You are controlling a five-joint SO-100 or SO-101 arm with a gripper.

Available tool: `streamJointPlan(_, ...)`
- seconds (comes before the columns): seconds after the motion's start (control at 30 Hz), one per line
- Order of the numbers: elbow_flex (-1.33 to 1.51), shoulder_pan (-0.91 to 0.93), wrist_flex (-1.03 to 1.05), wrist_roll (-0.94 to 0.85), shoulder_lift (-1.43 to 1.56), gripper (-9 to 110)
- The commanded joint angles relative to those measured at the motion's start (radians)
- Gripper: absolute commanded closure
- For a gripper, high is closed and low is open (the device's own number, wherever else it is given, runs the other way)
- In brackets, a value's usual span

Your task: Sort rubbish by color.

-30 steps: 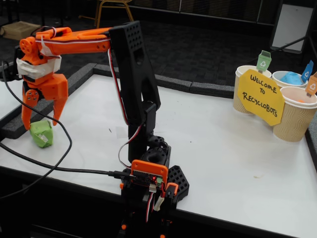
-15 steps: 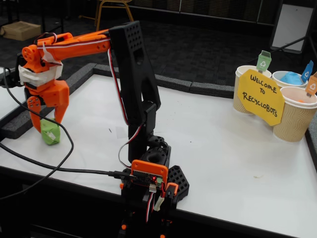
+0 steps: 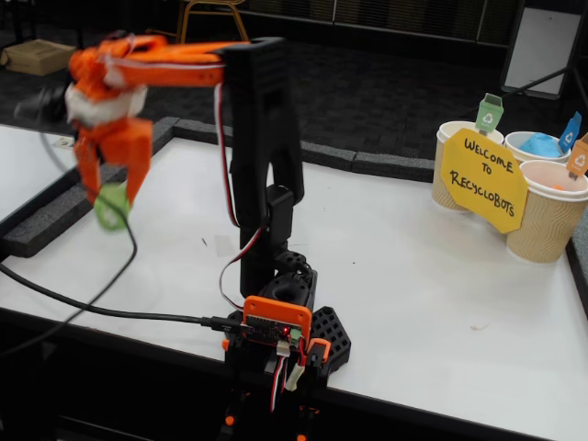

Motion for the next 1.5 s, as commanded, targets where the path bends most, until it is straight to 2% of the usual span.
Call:
streamJointPlan(0.0, -0.067, 0.075, 0.072, 0.067, 0.365, 101)
streamJointPlan(0.23, -0.063, 0.097, 0.196, 0.202, 0.603, 101)
streamJointPlan(0.43, 0.052, 0.216, 0.247, 0.235, 0.831, 101)
streamJointPlan(0.67, 0.261, 0.437, 0.258, 0.235, 1.111, 101)
streamJointPlan(0.87, 0.362, 0.721, 0.249, 0.236, 1.289, 101)
streamJointPlan(1.17, 0.391, 1.114, 0.244, 0.249, 1.496, 101)
streamJointPlan(1.47, 0.439, 1.378, 0.218, 0.264, 1.677, 101)
